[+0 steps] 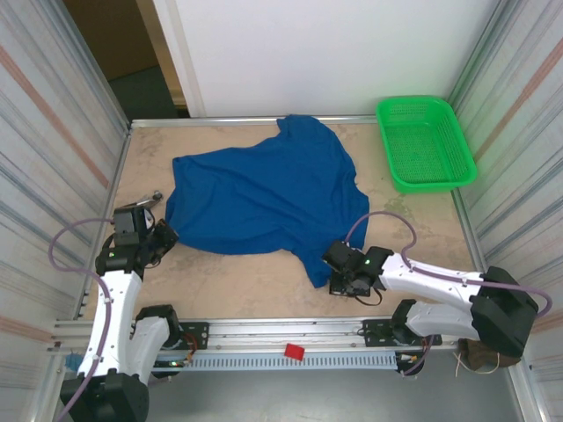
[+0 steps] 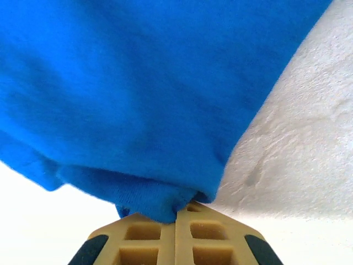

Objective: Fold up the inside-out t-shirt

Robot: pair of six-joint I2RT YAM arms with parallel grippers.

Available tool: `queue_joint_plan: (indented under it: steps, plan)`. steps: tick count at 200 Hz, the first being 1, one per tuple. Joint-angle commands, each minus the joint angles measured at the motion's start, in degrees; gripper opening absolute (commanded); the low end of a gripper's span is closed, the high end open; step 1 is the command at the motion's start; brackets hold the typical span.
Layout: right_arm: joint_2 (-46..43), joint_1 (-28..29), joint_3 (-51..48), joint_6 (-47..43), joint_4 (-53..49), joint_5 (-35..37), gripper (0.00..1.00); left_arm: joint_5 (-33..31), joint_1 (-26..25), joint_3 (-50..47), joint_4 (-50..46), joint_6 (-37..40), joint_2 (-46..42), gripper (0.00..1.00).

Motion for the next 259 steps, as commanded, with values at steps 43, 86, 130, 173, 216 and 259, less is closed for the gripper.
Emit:
queue_joint_plan:
  steps: [43,86,130,173,216,259]
  plan:
    - [-11.89,-3.32,5.52,-3.83,-11.35,8.41,0.0,1.69,0.26,3.48,0.54,-1.12,-0.7,0.0]
    - [-18.52,-22.28,22.06,-21.58,-19.44,14.11,0.0,6.51,2.77,15.09,4.01,-0.16,6.05,0.0]
    - [-11.88,-47.7,42.6,-35.17,-12.44,4.14,0.0,7.91,4.9,34.59,9.46,-2.38,16.69,0.0]
    - [-7.01,-55.73,60.55,-34.41,-9.25,-0.77,0.0,9.06,5.01,49.89,11.73,-7.1,21.05,0.0]
    - [-7.87,-57.27,73.9,-32.85,-6.45,-1.23,0.0,13.48,5.0,59.03,16.91,-15.31,18.87,0.0]
    - [-5.68,-57.33,81.45,-31.21,-2.3,-2.79,0.0,11.75,4.9,65.4,16.56,-15.6,20.07,0.0]
